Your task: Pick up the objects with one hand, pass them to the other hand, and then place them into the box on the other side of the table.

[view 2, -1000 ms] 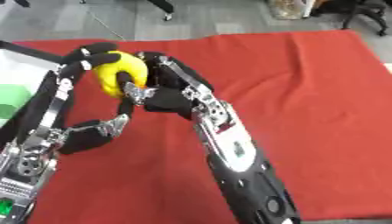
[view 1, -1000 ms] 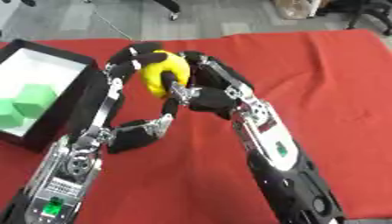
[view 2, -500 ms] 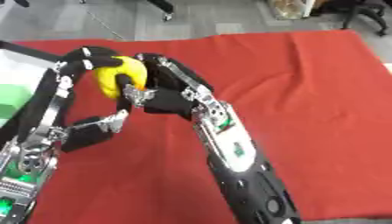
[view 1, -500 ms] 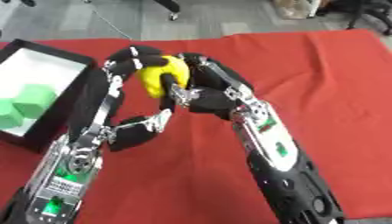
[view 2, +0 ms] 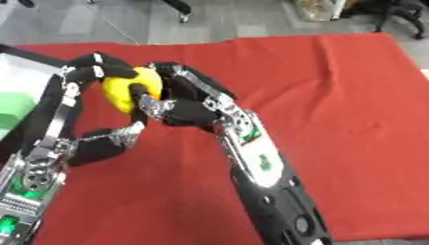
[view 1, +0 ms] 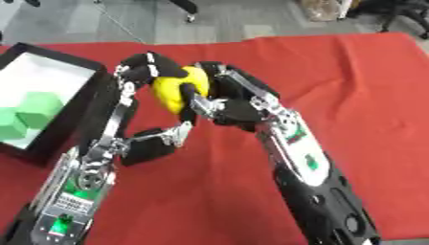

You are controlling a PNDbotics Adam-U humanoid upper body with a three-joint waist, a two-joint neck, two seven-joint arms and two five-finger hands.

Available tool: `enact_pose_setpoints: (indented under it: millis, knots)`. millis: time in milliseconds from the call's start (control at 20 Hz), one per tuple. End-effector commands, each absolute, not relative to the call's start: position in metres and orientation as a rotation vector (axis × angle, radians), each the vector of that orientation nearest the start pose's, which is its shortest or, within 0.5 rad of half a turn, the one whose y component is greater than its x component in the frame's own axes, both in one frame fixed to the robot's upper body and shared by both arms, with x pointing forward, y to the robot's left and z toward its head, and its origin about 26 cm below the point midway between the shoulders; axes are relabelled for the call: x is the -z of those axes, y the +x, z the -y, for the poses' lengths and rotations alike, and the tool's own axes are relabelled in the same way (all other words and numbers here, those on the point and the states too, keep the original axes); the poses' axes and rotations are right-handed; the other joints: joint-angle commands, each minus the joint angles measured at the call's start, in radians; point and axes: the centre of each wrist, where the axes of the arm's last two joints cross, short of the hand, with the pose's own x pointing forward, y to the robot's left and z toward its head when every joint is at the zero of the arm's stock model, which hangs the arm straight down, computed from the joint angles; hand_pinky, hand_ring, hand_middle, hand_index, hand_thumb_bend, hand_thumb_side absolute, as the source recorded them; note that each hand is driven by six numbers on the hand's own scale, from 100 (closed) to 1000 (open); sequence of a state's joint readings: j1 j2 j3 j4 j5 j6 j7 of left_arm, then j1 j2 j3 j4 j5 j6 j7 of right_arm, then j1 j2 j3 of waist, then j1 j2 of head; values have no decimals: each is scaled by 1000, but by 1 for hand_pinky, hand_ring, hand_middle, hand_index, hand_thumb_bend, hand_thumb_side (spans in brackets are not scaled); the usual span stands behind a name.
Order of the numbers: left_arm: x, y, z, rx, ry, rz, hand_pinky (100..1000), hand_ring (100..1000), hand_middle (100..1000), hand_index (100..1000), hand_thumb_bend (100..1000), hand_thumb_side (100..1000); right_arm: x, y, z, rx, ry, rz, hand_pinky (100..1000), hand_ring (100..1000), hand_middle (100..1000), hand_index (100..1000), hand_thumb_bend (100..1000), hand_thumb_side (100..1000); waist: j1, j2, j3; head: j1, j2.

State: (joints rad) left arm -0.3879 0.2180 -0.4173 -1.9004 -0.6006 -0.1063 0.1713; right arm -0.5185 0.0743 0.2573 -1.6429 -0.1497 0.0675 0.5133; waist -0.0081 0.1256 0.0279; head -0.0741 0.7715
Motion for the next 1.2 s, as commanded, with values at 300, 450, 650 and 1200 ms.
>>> enact_pose_setpoints:
  millis: [300,450,650,1200]
  knots:
    - [-173,298,-134,721,393,2494,407,392,403,419,100,387,-166,341,94,-824,965,1979,837,788,656,798,381,727,5,-34,-2,0,-2]
    - [-169,299,-136,703,399,2482,400,389,401,415,100,398,-164,342,100,-766,983,1997,841,792,692,845,414,774,5,-33,-3,-1,-2]
    - [-162,300,-139,680,406,2458,397,388,401,413,100,409,-160,342,108,-666,979,2000,842,792,708,860,406,797,6,-32,-3,0,-2]
    - [-156,301,-149,601,412,2431,384,384,398,407,100,434,-158,340,111,-548,1027,1982,839,788,708,856,358,802,6,-31,-1,-4,-2]
